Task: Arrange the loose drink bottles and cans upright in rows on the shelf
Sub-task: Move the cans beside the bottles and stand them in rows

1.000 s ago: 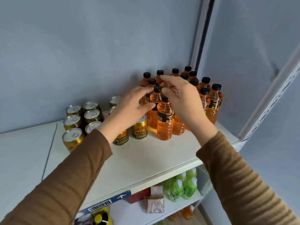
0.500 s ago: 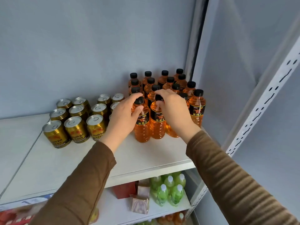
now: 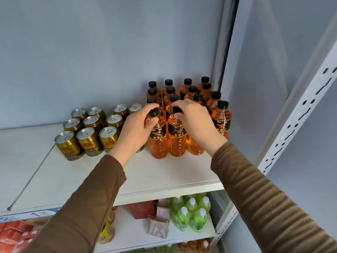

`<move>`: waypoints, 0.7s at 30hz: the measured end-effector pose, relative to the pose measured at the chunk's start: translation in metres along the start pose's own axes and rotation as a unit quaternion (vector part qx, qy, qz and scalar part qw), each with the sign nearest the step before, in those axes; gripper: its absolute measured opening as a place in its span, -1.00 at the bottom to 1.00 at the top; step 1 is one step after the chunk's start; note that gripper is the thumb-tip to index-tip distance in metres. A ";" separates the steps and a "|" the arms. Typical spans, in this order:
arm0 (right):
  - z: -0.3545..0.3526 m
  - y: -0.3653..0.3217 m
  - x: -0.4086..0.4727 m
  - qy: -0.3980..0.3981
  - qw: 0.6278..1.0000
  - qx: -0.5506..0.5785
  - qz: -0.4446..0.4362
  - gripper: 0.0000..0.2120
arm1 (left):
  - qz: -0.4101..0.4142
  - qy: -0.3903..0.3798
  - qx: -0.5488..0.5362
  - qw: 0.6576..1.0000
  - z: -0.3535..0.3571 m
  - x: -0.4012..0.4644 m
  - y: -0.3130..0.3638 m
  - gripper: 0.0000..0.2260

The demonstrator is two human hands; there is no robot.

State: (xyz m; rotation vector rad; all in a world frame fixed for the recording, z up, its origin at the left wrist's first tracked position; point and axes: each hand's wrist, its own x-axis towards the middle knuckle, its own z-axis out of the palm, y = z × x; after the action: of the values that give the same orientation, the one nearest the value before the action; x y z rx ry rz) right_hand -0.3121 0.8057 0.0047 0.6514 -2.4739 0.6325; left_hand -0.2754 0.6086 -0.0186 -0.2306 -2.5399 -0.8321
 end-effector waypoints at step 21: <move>-0.079 0.071 -0.029 0.003 0.985 0.034 0.171 -0.64 | 0.215 -0.057 0.134 0.966 0.032 0.046 0.104 -0.61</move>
State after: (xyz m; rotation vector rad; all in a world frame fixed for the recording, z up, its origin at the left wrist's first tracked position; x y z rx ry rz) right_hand -0.3018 0.9125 0.0273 0.2449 -2.5905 0.8471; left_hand -0.2976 0.7121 0.0346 -0.7270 -2.5289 -0.3123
